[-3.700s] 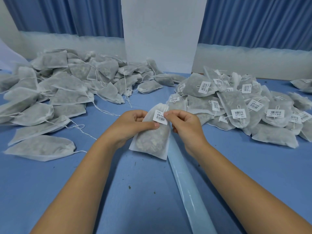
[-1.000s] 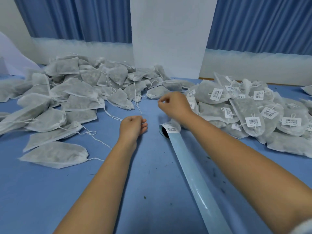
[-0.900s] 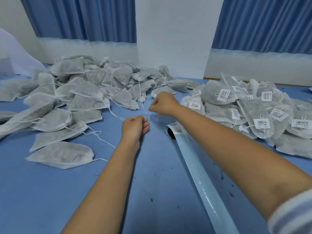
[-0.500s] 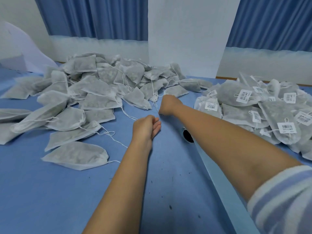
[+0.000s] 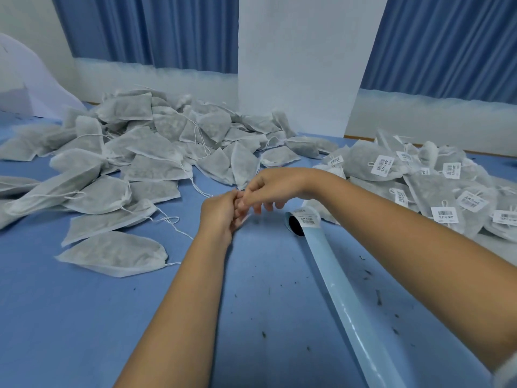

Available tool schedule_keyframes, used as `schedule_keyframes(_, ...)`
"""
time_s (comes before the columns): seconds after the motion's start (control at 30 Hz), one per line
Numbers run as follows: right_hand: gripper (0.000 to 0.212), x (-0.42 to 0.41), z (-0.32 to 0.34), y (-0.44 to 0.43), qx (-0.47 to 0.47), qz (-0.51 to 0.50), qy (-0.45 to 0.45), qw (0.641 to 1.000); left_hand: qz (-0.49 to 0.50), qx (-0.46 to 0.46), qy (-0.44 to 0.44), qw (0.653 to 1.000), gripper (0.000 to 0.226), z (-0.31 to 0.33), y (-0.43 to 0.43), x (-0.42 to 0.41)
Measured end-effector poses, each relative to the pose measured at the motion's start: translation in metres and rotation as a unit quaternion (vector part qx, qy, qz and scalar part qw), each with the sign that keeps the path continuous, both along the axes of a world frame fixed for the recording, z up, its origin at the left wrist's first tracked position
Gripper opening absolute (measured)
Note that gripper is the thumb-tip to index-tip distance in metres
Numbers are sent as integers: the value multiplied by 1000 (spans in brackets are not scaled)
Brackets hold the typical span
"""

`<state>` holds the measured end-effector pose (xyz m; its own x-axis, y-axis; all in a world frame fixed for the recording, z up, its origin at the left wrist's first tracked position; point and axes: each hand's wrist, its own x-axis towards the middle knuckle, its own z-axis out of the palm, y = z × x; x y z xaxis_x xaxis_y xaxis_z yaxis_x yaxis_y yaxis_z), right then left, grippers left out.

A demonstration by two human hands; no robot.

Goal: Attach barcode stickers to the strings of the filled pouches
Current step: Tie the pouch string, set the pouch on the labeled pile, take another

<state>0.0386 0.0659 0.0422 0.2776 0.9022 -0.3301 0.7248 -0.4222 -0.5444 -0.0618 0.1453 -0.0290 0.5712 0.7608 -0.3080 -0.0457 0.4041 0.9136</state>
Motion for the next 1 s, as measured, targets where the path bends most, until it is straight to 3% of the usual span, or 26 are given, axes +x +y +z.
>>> schedule_keyframes(0.1, 18, 6, -5, 8, 79, -131, 7, 988, -13, 46, 19, 999, 20, 5, -2, -3)
schedule_keyframes(0.2, 20, 3, -10, 19, 107, -212, 66, 969, -4, 160, 61, 985, 21, 11, -4, -8)
schedule_keyframes(0.43, 34, -11, -17, 35, 58, -272, 103, 955, -79, 281, 88, 952, 38, 15, -11, -14)
schedule_keyframes(0.53, 22, -5, -17, 37, 132, -304, 222, 917, -106, 279, 98, 949, 38, 12, -10, -14)
schedule_keyframes(0.63, 22, 1, -11, 31, 163, -287, 305, 893, -34, 318, 128, 939, 44, 8, -7, -15)
schedule_keyframes(0.73, 19, 3, 1, 17, 156, -241, 258, 923, 74, 422, 127, 895, 12, 8, -4, -20)
schedule_keyframes(0.87, 3, -4, 20, -8, 122, -134, 111, 977, 0, 574, 35, 818, 49, 14, -7, -22)
schedule_keyframes(0.93, 9, -9, 28, -21, 118, -86, 58, 988, -42, 597, 28, 801, 46, 17, -13, -23)
schedule_keyframes(1.0, 16, -13, 34, -35, 150, -66, -3, 986, -57, 585, 13, 809, 38, 20, -18, -25)
